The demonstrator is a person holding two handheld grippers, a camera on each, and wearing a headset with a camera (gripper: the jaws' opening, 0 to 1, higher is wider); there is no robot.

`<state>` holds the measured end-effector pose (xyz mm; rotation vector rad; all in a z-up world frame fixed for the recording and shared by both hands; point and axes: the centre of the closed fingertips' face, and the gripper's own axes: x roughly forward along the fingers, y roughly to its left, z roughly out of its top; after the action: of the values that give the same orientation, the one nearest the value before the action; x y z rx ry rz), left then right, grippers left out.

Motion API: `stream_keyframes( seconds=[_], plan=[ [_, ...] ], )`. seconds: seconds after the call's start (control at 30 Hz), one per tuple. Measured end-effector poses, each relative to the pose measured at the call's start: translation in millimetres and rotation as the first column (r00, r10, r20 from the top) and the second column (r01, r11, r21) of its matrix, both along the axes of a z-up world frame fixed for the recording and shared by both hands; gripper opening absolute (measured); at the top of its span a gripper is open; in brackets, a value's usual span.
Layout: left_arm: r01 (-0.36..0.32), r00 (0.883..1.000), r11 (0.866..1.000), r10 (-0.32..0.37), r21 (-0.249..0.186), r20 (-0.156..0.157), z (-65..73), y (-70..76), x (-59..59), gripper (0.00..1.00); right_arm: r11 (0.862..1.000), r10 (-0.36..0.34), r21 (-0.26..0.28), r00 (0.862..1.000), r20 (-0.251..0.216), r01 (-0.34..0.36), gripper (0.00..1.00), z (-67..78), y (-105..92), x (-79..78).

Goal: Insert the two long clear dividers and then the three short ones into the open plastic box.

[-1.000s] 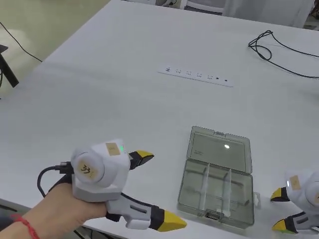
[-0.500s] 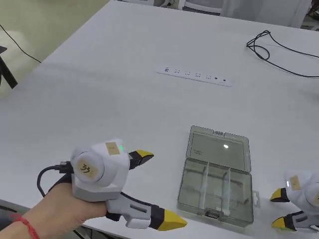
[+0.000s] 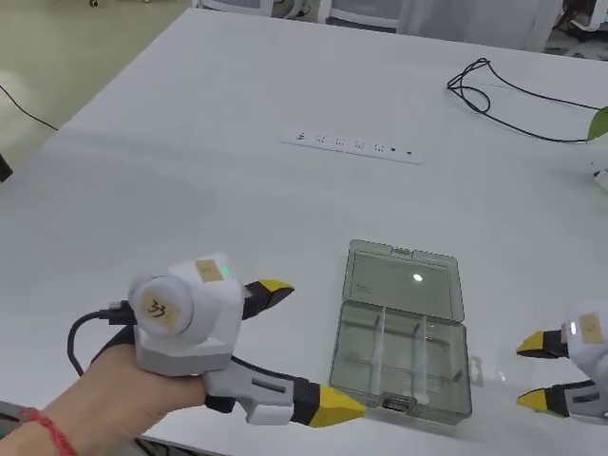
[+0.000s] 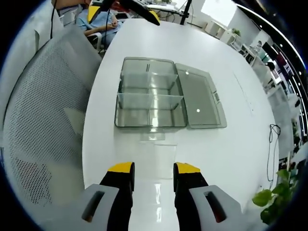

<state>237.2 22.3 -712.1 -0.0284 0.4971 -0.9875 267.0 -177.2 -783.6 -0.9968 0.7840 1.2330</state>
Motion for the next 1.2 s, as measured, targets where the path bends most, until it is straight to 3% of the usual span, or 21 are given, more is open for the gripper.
stream_keyframes(
  seconds=[0.1,0.17,0.33,0.4,0.43,0.47,0.53,0.57,0.8,1.03,1.2],
  plan=[
    [0.003,1.0,1.0,-0.004,-0.031,-0.024,6.4,-7.9,1.6,0.96,1.0,-0.006,0.024,0.999,0.035,0.005,0.33,17.6,6.3,-2.8],
    [-0.001,1.0,0.997,0.0,-0.071,-0.02,14.3,-13.8,4.2,0.96,0.999,-0.006,0.036,0.998,0.058,0.004,0.33,28.8,10.3,-4.7],
    [0.007,0.999,0.994,-0.012,-0.113,-0.045,26.3,-26.9,6.6,0.92,0.996,-0.018,0.083,0.995,0.099,0.01,0.33,54.8,24.9,-10.4],
    [0.003,0.998,0.989,-0.014,-0.149,-0.069,32.2,-32.5,6.6,0.9,0.996,-0.01,0.092,0.993,0.12,-0.001,0.33,64.6,31.6,-13.7],
    [-0.002,0.993,0.985,-0.018,-0.174,-0.116,34.2,-36.5,5.2,0.87,0.995,-0.006,0.097,0.991,0.131,-0.007,0.33,70.9,36.6,-16.3],
    [-0.002,0.991,0.982,-0.024,-0.187,-0.135,35.5,-38.8,5.3,0.85,0.995,-0.005,0.101,0.991,0.137,-0.009,0.33,74.1,39.4,-17.5],
    [0.004,0.992,0.981,-0.029,-0.196,-0.122,40.0,-42.9,8.8,0.82,0.994,0.002,0.111,0.988,0.155,-0.019,0.33,82.8,47.8,-21.1],
    [0.005,0.99,0.979,-0.033,-0.202,-0.136,40.6,-45.9,9.1,0.81,0.992,0.001,0.121,0.987,0.161,-0.021,0.33,88.2,53.7,-23.7],
    [0.02,0.965,0.96,-0.091,-0.28,-0.246,46.4,-65.9,-1.3,0.65,0.987,0.009,0.154,0.98,0.2,-0.041,0.33,108.4,79.7,-36.5],
    [0.025,0.94,0.945,-0.134,-0.325,-0.315,46.4,-82.2,-10.4,0.53,0.989,0.056,0.12,0.968,0.244,-0.088,0.33,113.8,92.8,-46.3],
    [0.018,0.928,0.933,-0.149,-0.358,-0.341,49.9,-89.4,-13.0,0.43,0.989,0.068,0.11,0.963,0.261,-0.099,0.33,117.4,97.3,-48.6]
  ],
)
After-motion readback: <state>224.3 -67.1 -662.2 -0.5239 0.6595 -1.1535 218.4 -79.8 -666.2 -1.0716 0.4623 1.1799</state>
